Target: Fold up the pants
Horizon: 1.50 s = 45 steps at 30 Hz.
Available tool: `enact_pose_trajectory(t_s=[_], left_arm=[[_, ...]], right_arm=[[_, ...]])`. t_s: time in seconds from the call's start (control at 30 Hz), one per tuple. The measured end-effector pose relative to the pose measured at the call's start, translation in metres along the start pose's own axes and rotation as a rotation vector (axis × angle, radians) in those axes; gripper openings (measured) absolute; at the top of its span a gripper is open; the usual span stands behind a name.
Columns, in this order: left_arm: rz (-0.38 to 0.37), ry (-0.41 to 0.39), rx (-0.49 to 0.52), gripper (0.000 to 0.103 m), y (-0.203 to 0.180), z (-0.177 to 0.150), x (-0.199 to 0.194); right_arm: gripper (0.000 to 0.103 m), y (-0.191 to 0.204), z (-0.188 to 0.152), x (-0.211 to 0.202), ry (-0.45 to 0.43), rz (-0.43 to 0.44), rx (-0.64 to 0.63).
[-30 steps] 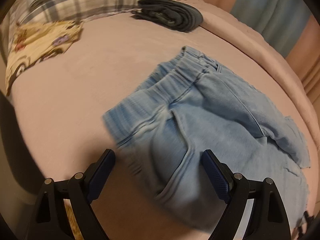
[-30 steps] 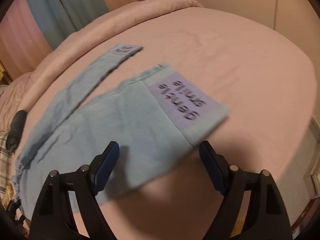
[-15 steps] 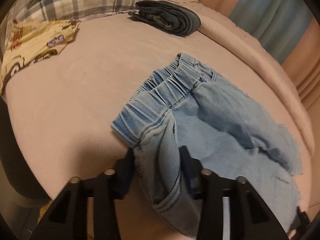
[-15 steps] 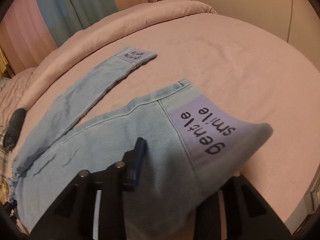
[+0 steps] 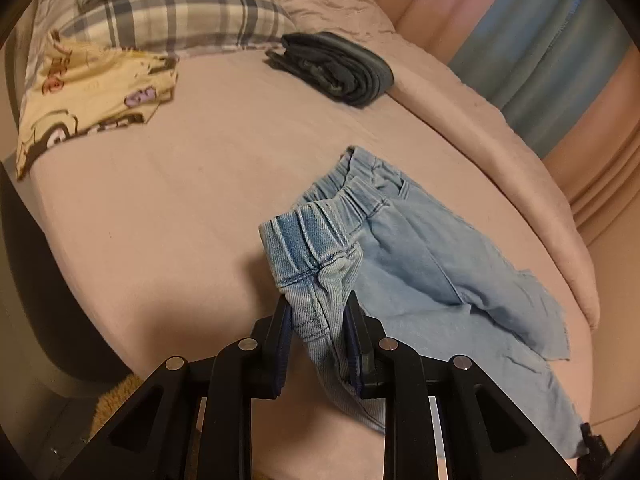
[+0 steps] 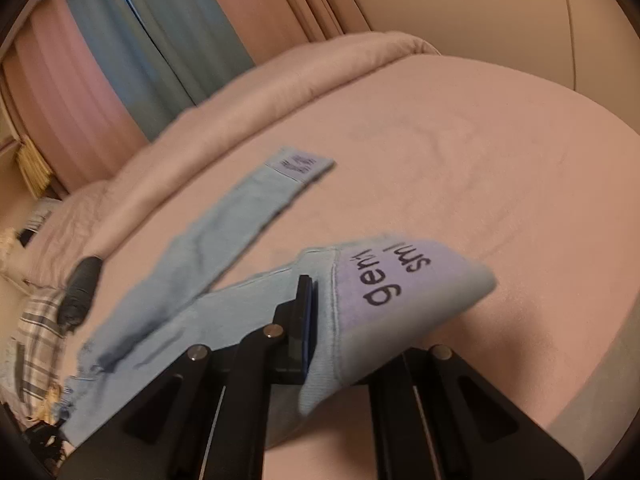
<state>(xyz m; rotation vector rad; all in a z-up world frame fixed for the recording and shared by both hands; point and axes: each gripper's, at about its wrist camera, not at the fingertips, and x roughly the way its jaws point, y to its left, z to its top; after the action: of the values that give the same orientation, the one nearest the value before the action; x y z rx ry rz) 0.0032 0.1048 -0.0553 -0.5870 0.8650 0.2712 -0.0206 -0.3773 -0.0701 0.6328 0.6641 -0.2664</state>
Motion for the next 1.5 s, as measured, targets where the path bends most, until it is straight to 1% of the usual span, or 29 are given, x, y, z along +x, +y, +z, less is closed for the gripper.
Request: enact_pose_trajectory(t_s=[0.1,0.23,0.37,0.4,0.47,0.53,0.6,0.7,0.77,0.8,0.93,1.07,1.1,1.13,1.17,1.23,1.27,1.3,1.37,1.4,1.43,1.47,1.5], left_arm=[[0.006,0.002,0.014,0.023,0.0,-0.002,-0.001],[-0.025,-0.025,0.012,0.022,-0.001,0.0,-0.015],[-0.016,-0.041,0.033,0.022,0.0,0.001,-0.026],[-0.009,-0.035,0.032,0.022,0.004,0.001,-0.024],[0.015,0.003,0.025,0.022,0.011,-0.002,-0.013],[0.038,0.055,0.018,0.022,0.02,-0.007,0.002],[0.064,0.079,0.035,0.022,0.024,-0.012,0.014],[0.123,0.091,0.092,0.023,0.02,-0.019,0.028],[0.142,0.086,0.112,0.024,0.017,-0.021,0.03],[0.142,0.086,0.113,0.024,0.017,-0.021,0.029],[0.128,0.096,0.1,0.027,0.019,-0.022,0.031],[0.12,0.094,0.098,0.028,0.021,-0.021,0.026],[0.131,0.096,0.102,0.031,0.02,-0.02,0.024],[0.151,0.091,0.109,0.036,0.019,-0.018,0.023],[0.16,0.085,0.117,0.039,0.018,-0.017,0.021],[0.162,0.085,0.133,0.04,0.016,-0.014,0.017],[0.162,0.09,0.136,0.04,0.016,-0.013,0.014],[0.16,0.094,0.135,0.04,0.016,-0.01,0.011],[0.154,0.1,0.131,0.04,0.014,-0.005,0.002],[0.154,0.088,0.127,0.04,0.012,-0.004,-0.002],[0.166,0.064,0.125,0.04,0.011,0.0,-0.009],[0.183,0.037,0.128,0.045,0.008,0.004,-0.016],[0.195,0.017,0.132,0.049,0.006,0.006,-0.021]], right_arm=[[0.007,0.005,0.001,-0.015,-0.031,0.021,0.004],[0.006,0.01,0.003,-0.03,-0.061,0.045,0.002],[0.006,0.009,0.009,-0.043,-0.092,0.032,0.0],[0.006,0.007,0.01,-0.047,-0.1,0.03,0.006],[0.006,0.001,0.011,-0.048,-0.108,0.013,0.009],[0.006,-0.013,0.008,-0.04,-0.077,-0.019,0.032],[0.006,-0.028,0.001,-0.028,-0.02,-0.022,0.063],[0.006,-0.041,-0.014,-0.004,0.06,-0.079,0.061],[0.007,-0.048,-0.023,0.014,0.107,-0.138,0.052],[0.007,-0.05,-0.027,0.019,0.121,-0.151,0.055],[0.007,-0.052,-0.024,0.013,0.096,-0.138,0.076],[0.007,-0.047,-0.015,-0.007,0.042,-0.11,0.054],[0.007,-0.046,-0.016,-0.009,0.042,-0.116,0.039],[0.007,-0.046,-0.018,-0.008,0.055,-0.134,0.026],[0.009,-0.049,-0.021,-0.004,0.078,-0.158,0.021],[0.012,-0.062,-0.032,0.006,0.133,-0.186,0.052],[0.012,-0.07,-0.037,0.009,0.142,-0.177,0.079],[0.012,-0.073,-0.039,0.006,0.122,-0.156,0.09],[0.02,-0.073,-0.037,0.001,0.131,-0.168,0.092],[0.024,-0.071,-0.034,-0.002,0.137,-0.194,0.089],[0.034,-0.069,-0.033,-0.004,0.142,-0.224,0.08],[0.046,-0.065,-0.03,-0.008,0.144,-0.279,0.06],[0.05,-0.061,-0.027,-0.013,0.136,-0.346,0.033]])
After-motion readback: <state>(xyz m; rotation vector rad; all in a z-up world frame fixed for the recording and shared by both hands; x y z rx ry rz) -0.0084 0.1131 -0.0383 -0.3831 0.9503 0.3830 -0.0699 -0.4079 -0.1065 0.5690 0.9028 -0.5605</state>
